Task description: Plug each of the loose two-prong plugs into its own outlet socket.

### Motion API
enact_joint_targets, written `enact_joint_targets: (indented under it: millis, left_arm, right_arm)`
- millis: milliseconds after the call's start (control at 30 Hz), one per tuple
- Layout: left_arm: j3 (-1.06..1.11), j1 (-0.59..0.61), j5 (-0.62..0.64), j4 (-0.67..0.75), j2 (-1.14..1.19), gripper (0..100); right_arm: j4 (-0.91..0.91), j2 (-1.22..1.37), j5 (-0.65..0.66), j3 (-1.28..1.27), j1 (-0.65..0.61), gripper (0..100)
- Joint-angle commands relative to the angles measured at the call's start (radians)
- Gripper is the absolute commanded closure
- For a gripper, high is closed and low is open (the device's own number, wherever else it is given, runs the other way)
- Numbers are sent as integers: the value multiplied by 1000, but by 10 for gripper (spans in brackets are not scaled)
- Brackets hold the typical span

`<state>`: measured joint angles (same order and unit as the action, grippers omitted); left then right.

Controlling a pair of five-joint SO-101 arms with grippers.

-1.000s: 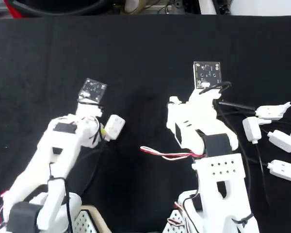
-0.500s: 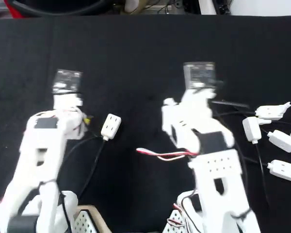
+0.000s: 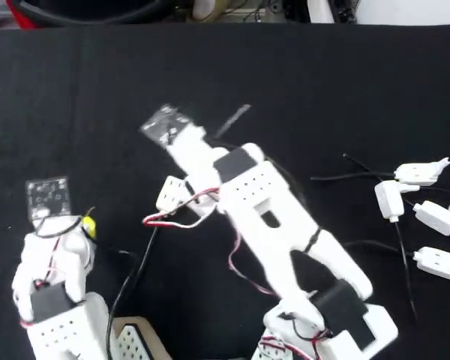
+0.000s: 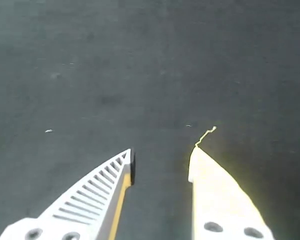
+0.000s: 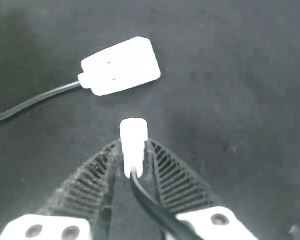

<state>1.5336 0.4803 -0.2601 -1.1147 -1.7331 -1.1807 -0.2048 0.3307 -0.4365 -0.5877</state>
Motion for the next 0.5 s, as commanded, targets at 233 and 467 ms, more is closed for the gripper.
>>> enact_joint_targets:
  millis: [233, 467]
  left_arm:
    - [56, 104, -103, -35, -81, 805]
    - [51, 108, -101, -74, -94, 806]
  right_arm:
    - [-11, 39, 209, 130, -206, 987]
    - [-14, 226, 250, 275, -127, 987]
